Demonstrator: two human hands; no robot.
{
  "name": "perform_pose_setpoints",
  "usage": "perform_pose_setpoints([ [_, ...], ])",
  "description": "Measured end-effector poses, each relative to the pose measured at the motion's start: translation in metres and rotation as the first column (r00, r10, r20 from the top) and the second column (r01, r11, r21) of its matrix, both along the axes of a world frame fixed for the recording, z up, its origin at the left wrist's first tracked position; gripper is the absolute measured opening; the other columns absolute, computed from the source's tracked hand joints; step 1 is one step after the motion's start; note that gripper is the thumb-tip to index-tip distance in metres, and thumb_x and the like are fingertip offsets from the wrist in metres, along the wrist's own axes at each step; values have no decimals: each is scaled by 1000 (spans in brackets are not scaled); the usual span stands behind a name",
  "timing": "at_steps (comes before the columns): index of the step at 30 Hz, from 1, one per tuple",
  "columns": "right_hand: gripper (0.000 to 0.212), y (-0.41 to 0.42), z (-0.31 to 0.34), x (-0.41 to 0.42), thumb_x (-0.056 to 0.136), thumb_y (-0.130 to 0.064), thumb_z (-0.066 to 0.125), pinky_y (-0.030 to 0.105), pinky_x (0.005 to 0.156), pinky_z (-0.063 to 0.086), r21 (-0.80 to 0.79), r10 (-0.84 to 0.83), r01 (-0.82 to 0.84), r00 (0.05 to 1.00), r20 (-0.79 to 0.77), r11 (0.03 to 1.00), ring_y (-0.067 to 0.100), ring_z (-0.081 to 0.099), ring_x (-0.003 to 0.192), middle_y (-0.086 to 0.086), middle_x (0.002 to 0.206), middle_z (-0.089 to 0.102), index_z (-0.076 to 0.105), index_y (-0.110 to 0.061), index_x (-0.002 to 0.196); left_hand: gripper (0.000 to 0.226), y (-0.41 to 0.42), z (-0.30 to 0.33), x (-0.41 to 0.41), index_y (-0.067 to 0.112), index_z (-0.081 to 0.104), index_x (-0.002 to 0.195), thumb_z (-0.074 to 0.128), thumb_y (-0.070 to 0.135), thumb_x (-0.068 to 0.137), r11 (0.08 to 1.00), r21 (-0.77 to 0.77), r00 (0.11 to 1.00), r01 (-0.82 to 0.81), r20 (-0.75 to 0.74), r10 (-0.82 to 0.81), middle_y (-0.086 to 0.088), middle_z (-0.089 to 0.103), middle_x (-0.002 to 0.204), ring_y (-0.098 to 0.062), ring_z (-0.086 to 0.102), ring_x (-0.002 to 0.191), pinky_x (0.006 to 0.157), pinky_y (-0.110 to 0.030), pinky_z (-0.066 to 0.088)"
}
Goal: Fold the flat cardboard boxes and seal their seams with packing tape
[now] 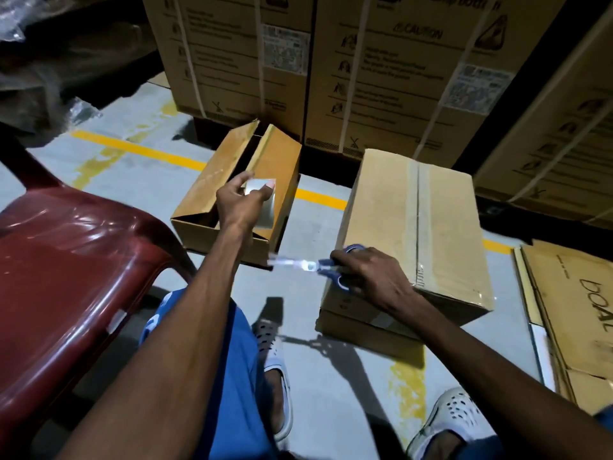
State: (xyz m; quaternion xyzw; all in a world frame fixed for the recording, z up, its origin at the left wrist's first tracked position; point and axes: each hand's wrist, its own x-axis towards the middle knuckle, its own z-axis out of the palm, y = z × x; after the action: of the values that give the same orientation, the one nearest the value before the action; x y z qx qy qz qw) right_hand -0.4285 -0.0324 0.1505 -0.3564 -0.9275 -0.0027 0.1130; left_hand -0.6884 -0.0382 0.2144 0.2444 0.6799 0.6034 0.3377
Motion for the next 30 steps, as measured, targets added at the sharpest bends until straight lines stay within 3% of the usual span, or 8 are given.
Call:
perform_pose_setpoints([
  [4,36,-1,24,58,80,-30,67,36,58,53,-59,-323,319,909,-264,946,28,70,85,-3,101,72,61,-32,115,52,11,2,16,17,58,138,74,14,88,994,50,996,94,-17,-93,-5,57,139,-21,55,117,86,-28,46],
  [8,34,27,27,126,82,-38,71,37,62,47,-153,-627,610,738,-248,778,40,67,85,7,91,73,64,-32,115,66,30,6,48,28,38,152,69,26,93,938,-5,937,347,49,-347,3,50,143,-19,51,117,83,-31,40],
  [12,27,54,27,175,87,-43,66,32,55,39,-235,-765,729,592,-253,642,39,60,69,9,71,63,65,-17,91,43,56,1,85,45,54,110,74,51,72,870,-55,862,489,182,-473,-2,59,112,-24,52,101,80,-38,34],
  [16,40,83,19,193,88,-52,68,32,58,39,-385,-869,781,412,-274,491,34,60,70,9,74,64,64,-12,85,87,89,-10,107,21,53,130,72,68,59,901,-15,882,433,214,-420,-5,61,107,-30,57,102,84,-46,38],
  [20,51,112,3,210,83,-57,73,36,63,44,-543,-929,756,265,-257,366,37,62,76,13,78,66,64,-6,86,105,117,-25,126,32,19,154,71,60,68,923,-51,909,381,203,-363,-5,56,123,-35,55,114,100,-63,41],
  [22,51,122,-5,215,81,-55,75,39,68,52,-630,-950,713,197,-242,309,37,65,76,13,79,68,65,-5,87,105,127,-31,141,35,6,158,73,53,79,932,-105,928,348,176,-327,-18,31,157,-47,44,131,88,-53,47],
  [24,45,127,-12,215,79,-52,78,43,76,57,-700,-960,659,149,-239,276,34,67,78,10,82,70,65,-9,87,98,134,-39,156,30,4,159,72,39,89,948,-123,950,295,147,-277,-15,14,165,-46,32,141,96,-52,43],
  [30,49,130,-16,195,70,-49,86,33,68,52,-802,-975,563,27,-223,199,28,69,80,10,83,73,72,-5,87,98,144,-53,164,26,7,158,75,31,87,957,-140,966,253,94,-242,-5,19,158,-36,33,140,111,-51,35],
])
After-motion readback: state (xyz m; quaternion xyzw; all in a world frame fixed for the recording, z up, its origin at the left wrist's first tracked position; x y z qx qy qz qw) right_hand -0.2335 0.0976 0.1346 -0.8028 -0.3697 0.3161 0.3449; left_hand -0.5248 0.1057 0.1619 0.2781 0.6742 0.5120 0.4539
